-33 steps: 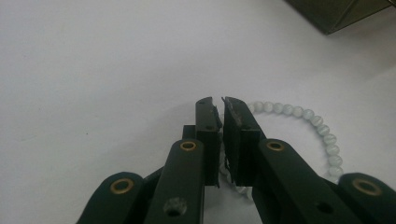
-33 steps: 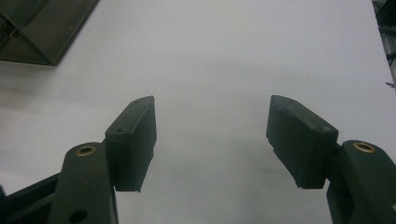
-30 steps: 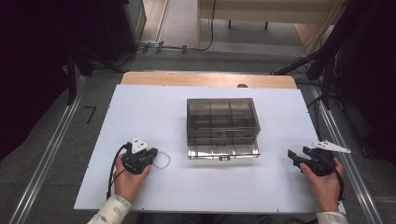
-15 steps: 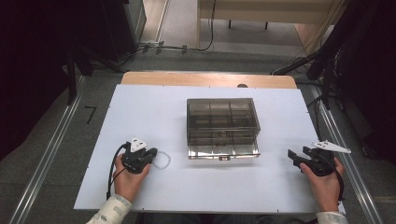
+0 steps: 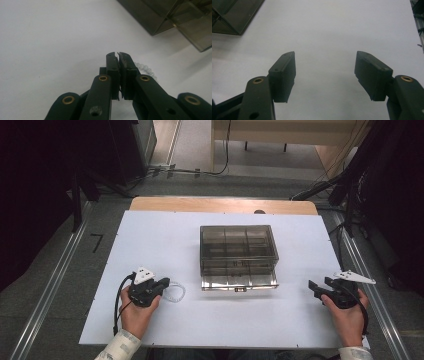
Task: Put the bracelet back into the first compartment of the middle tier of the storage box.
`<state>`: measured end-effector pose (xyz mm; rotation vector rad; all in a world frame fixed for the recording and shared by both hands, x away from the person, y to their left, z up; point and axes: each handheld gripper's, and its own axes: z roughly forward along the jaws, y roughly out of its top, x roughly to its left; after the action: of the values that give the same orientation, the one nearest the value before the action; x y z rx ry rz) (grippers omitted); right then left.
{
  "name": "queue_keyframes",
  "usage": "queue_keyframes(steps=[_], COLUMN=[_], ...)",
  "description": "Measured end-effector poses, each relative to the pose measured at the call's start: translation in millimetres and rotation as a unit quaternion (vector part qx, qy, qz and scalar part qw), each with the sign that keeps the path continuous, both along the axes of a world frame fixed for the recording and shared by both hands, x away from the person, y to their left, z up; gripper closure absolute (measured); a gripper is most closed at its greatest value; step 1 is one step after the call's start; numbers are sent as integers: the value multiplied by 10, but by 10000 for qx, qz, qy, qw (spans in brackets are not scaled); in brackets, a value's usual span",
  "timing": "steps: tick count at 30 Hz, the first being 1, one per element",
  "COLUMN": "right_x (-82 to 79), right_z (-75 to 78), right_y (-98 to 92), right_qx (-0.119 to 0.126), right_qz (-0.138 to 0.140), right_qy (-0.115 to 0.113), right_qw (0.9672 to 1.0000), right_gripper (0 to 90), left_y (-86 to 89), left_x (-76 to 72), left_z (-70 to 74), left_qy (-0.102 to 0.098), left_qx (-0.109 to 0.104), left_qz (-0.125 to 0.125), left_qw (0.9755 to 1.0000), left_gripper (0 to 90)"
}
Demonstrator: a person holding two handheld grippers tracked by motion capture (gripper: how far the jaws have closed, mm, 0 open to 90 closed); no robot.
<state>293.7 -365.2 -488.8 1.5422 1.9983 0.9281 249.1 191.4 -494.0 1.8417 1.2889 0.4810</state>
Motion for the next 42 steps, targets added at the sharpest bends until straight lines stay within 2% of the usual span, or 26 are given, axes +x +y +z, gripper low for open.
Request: queue_keyframes(steps=[15, 22, 26, 42], right_x=[3, 5, 7, 12], right_z=[-3, -5, -8, -16], right_y=[-6, -6, -7, 2], right_qx=[-8, 1, -5, -53], right_qz=[-19, -42, -33, -16], right_qy=[5, 18, 25, 45], right_qw=[10000, 10000, 10000, 10000], right_gripper=[319, 319, 319, 319], left_y=[-114, -113, -128, -239], left_x=[-165, -201, -236, -315], left_z=[200, 258, 297, 440], left_qy=[-510, -621, -751, -999], left_qx=[-50, -187, -276, -545], left_qz=[-197, -252, -280, -515], left_qw=[9985, 9976, 9964, 9922], left_gripper=[883, 883, 883, 883])
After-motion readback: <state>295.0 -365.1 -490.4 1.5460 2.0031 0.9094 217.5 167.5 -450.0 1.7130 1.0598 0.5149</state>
